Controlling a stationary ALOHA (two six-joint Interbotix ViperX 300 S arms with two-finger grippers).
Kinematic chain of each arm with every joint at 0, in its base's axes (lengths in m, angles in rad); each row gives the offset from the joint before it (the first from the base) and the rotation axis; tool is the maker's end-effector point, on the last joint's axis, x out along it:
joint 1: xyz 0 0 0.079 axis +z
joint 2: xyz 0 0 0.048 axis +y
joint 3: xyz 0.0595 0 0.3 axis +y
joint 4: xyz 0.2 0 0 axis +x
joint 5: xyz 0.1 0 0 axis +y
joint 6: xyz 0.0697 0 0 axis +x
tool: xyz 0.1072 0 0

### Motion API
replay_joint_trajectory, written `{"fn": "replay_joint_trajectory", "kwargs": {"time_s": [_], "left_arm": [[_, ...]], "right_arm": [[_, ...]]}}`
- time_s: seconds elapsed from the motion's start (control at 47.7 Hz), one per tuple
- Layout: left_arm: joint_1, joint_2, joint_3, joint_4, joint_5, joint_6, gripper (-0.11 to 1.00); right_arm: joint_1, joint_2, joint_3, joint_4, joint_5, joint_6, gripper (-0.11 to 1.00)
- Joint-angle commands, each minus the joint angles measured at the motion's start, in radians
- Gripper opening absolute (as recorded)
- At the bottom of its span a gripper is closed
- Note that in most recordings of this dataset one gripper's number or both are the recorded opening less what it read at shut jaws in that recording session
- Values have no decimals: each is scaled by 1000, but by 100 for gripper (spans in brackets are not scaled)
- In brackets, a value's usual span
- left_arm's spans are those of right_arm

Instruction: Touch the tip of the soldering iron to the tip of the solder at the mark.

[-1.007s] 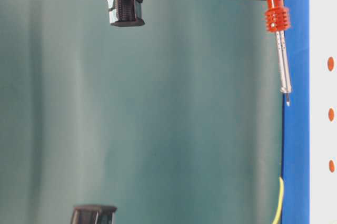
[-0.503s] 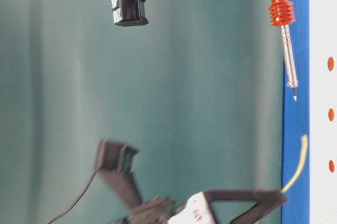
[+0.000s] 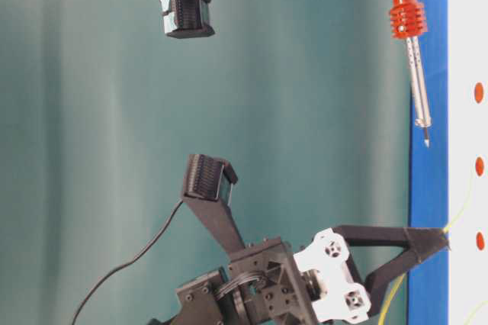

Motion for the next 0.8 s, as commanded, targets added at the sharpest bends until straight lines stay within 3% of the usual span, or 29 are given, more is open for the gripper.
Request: {"fn": "replay_joint_trajectory", "kwargs": {"time_s": [0.0, 0.776], "left_arm": [[2, -11, -12, 3, -6, -2, 2], [-2, -9, 12, 3, -11, -3, 2]], "right_arm": [[0, -3, -11, -2, -8, 2, 6], [0, 95, -78, -11, -3, 0, 6]]}}
